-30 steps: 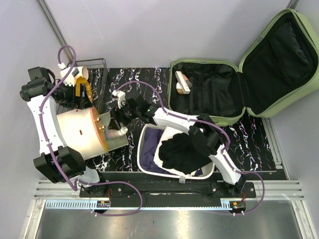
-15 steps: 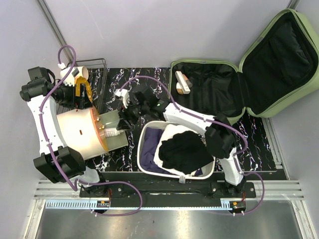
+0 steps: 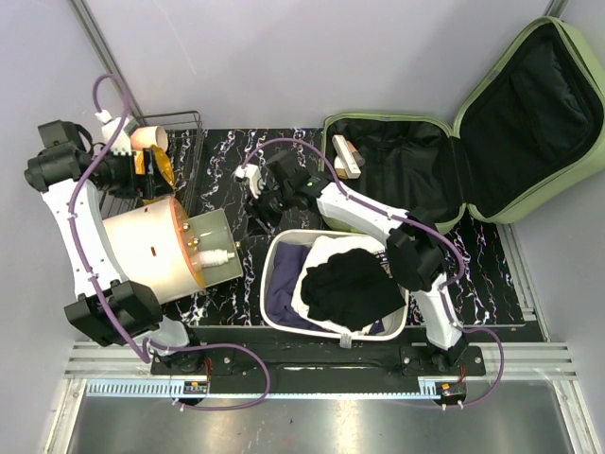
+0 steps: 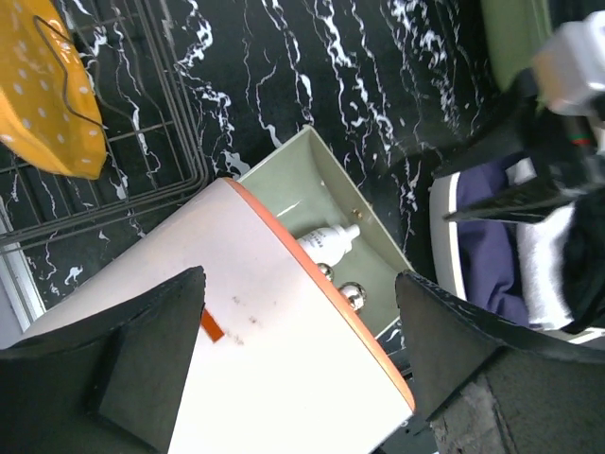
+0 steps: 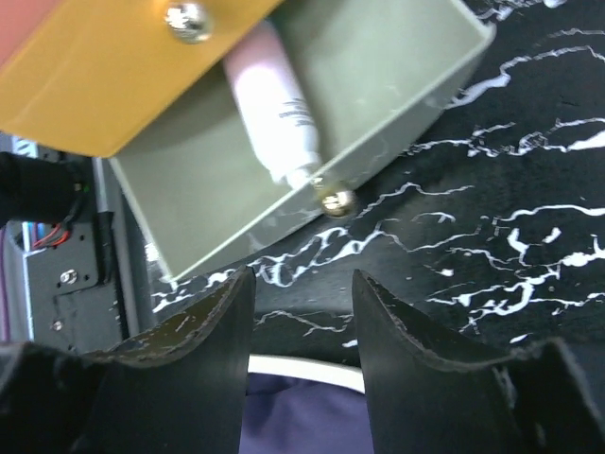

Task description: Open, take out, and arrange the luggage

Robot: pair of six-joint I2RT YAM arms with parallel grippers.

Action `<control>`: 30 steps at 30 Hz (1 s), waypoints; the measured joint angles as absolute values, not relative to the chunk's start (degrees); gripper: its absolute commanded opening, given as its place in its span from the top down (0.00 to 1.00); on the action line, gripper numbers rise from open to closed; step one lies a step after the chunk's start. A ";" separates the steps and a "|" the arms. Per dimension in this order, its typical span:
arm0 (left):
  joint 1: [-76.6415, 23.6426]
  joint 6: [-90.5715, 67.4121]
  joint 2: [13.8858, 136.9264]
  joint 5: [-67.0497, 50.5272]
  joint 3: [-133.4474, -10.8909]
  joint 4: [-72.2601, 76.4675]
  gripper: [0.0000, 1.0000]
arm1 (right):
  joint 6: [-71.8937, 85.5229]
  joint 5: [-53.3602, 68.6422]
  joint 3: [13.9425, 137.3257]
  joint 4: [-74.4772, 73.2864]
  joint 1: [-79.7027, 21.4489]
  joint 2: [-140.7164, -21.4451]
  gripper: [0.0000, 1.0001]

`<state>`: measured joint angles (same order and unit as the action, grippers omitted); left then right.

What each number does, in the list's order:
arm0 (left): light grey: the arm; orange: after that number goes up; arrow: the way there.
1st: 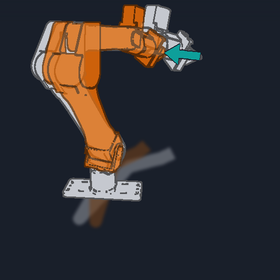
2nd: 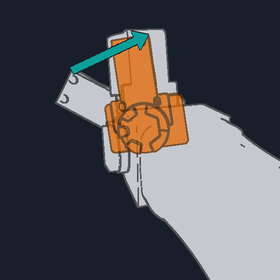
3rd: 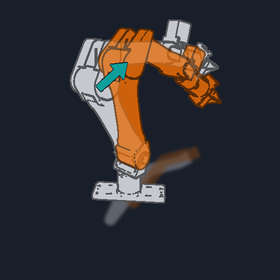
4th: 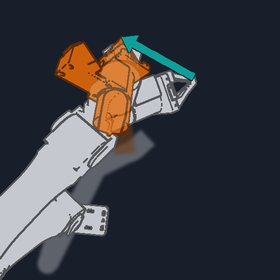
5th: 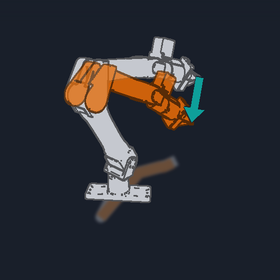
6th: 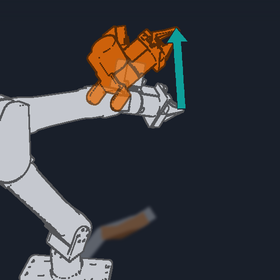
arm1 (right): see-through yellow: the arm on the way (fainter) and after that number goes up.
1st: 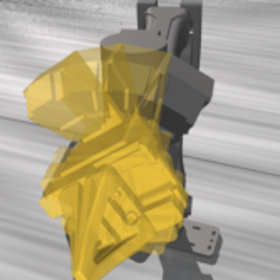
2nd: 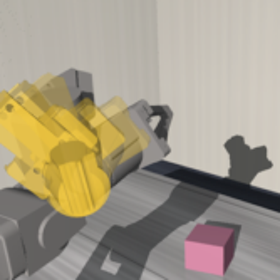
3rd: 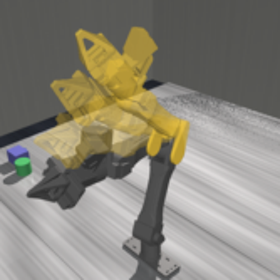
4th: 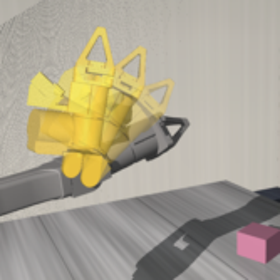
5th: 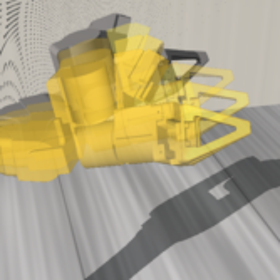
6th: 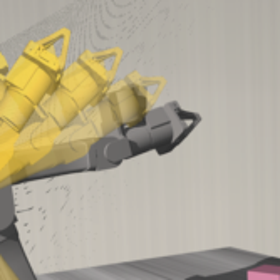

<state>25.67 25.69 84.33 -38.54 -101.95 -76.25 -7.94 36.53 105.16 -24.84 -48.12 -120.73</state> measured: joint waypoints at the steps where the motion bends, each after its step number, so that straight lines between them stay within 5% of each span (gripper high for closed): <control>1: 26.57 24.99 84.42 -39.70 -103.04 -76.60 0.14 | -7.86 36.51 106.56 -25.10 -47.53 -122.32 0.49; 17: 57.56 22.28 83.55 -42.59 -96.82 -77.52 0.07 | -5.48 37.21 112.05 -25.15 -46.87 -136.03 0.57; 30: 59.59 29.36 80.68 -47.94 -85.32 -77.43 0.24 | -2.85 41.74 117.62 -21.63 -52.29 -141.64 0.57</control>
<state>59.59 29.36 80.68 -47.94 -85.32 -77.43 -2.85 41.74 117.62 -21.63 -52.29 -141.64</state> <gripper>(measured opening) 0.805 0.436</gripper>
